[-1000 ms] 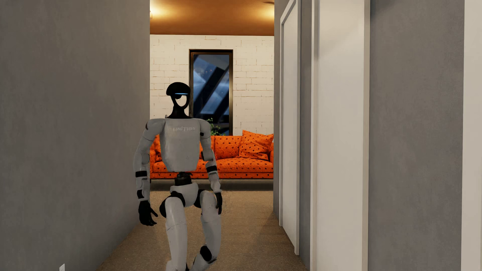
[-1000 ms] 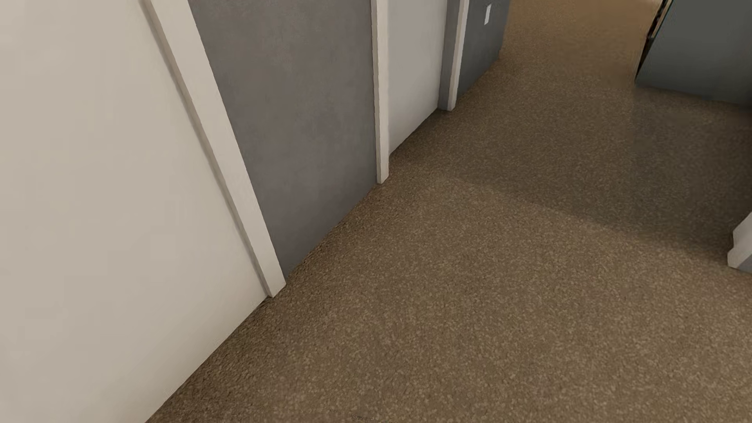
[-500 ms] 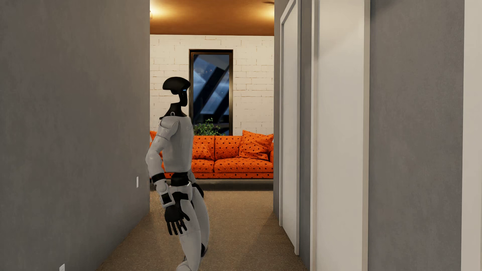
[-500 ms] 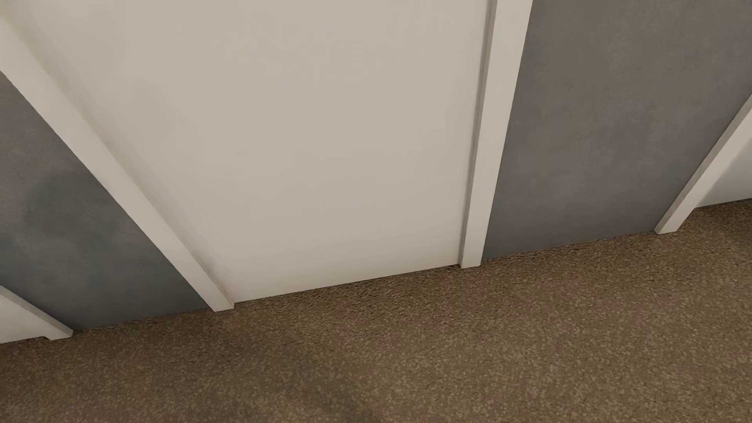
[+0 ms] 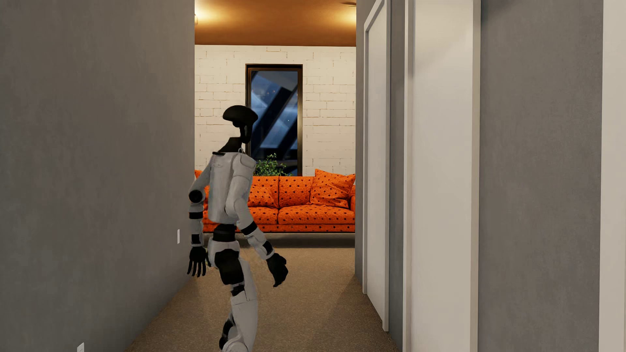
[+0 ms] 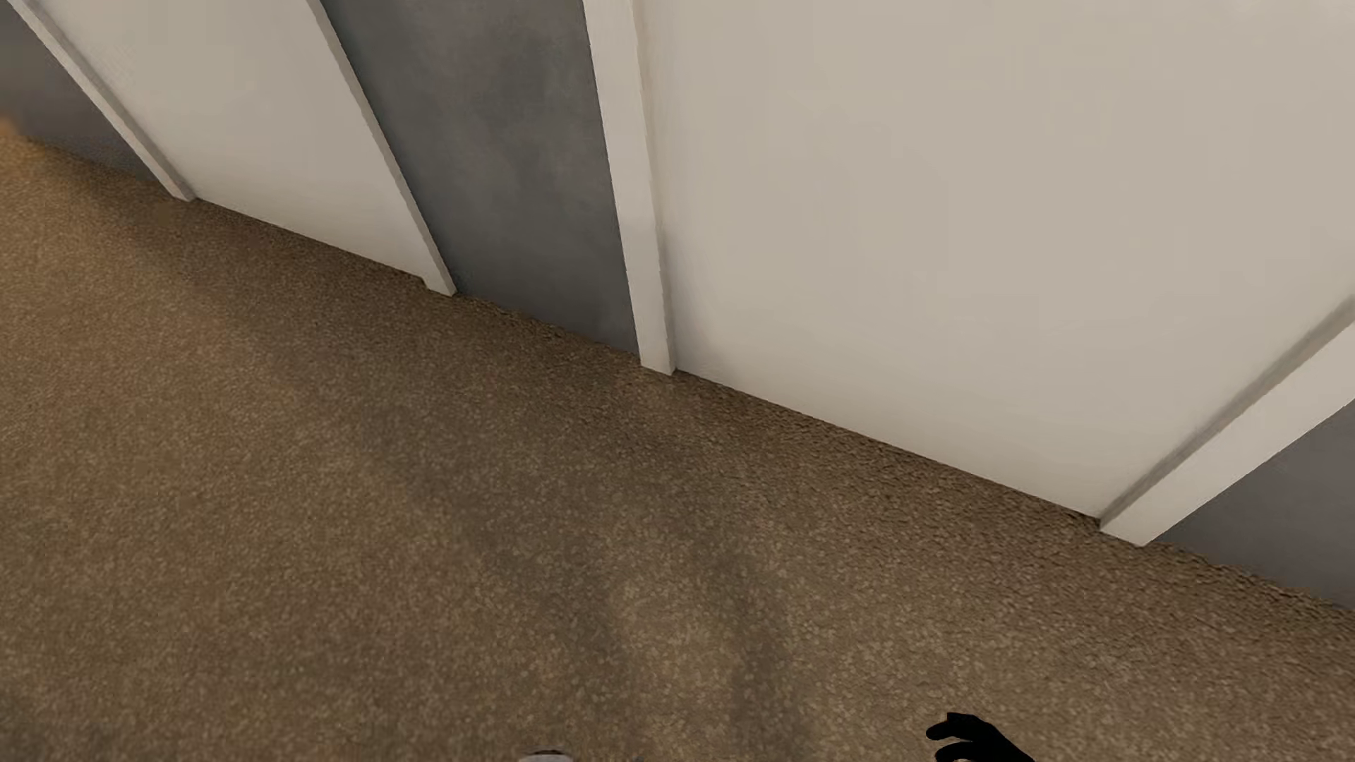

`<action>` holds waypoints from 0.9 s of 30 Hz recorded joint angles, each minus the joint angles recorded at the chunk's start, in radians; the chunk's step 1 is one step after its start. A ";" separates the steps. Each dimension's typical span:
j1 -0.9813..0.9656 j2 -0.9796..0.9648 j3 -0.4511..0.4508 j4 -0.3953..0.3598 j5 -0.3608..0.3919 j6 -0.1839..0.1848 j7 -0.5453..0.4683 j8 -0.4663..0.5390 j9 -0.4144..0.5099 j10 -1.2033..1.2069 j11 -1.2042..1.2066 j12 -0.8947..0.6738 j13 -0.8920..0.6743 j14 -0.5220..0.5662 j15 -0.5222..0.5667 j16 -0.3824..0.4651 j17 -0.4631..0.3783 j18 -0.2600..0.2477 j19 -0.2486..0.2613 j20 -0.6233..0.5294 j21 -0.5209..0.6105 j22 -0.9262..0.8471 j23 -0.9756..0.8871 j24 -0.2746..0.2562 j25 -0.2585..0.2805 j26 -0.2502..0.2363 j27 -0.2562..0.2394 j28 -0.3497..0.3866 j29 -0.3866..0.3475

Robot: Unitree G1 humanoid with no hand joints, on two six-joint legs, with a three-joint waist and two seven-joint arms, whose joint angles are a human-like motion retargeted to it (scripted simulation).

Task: Approach the sofa

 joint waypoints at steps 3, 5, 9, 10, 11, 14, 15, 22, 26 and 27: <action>-0.065 0.129 0.059 0.029 0.025 -0.009 0.000 0.000 -0.012 0.108 -0.070 0.022 0.042 0.178 0.045 -0.015 0.018 0.000 0.000 -0.006 -0.002 -0.005 -0.002 0.000 0.000 0.000 0.000 0.000 0.000; -0.095 0.174 0.105 0.004 0.014 -0.010 0.000 0.000 -0.022 0.155 -0.051 0.029 0.066 0.212 0.082 -0.021 0.022 0.000 0.000 0.016 0.002 0.005 0.040 0.000 0.000 0.000 0.000 0.000 0.000; -0.036 0.046 0.037 -0.133 -0.026 -0.017 0.000 0.000 -0.008 0.199 0.309 -0.039 0.102 0.015 0.127 -0.003 0.051 0.000 0.000 0.031 -0.004 0.013 0.220 0.000 0.000 0.000 0.000 0.000 0.000; 0.012 -0.015 -0.017 -0.175 0.011 -0.017 0.000 0.000 -0.003 0.166 0.404 -0.069 0.120 -0.048 0.110 0.005 0.057 0.000 0.000 0.063 0.003 0.006 0.261 0.000 0.000 0.000 0.000 0.000 0.000; 0.068 -0.099 -0.070 -0.218 0.053 -0.021 0.000 0.000 -0.003 0.111 0.473 -0.106 0.140 -0.116 0.095 0.017 0.061 0.000 0.000 0.091 0.023 -0.019 0.294 0.000 0.000 0.000 0.000 0.000 0.000; 0.367 -0.349 -0.192 -0.317 0.171 -0.024 0.000 0.000 0.005 -0.156 0.414 -0.198 0.209 -0.357 0.075 0.059 0.060 0.000 0.000 0.150 0.108 -0.154 0.348 0.000 0.000 0.000 0.000 0.000 0.000; 0.458 -0.432 -0.245 -0.315 0.195 -0.016 0.000 0.000 0.001 -0.221 0.338 -0.224 0.227 -0.422 0.088 0.068 0.056 0.000 0.000 0.163 0.123 -0.193 0.362 0.000 0.000 0.000 0.000 0.000 0.000; 0.864 -0.710 -0.514 -0.176 0.160 0.035 0.000 0.000 -0.017 -0.285 -0.050 -0.371 0.220 -0.444 0.117 0.118 0.001 0.000 0.000 0.068 0.176 -0.312 0.504 0.000 0.000 0.000 0.000 0.000 0.000; 0.674 -0.582 -0.421 -0.098 0.258 0.064 0.000 0.000 0.032 0.332 0.266 -0.288 0.137 0.108 0.024 0.078 0.038 0.000 0.000 -0.084 0.177 -0.153 0.548 0.000 0.000 0.000 0.000 0.000 0.000; 0.558 -0.493 -0.344 -0.101 0.283 0.054 0.000 0.000 0.029 0.515 0.240 -0.263 0.110 0.076 -0.007 0.067 0.056 0.000 0.000 -0.115 0.180 -0.117 0.517 0.000 0.000 0.000 0.000 0.000 0.000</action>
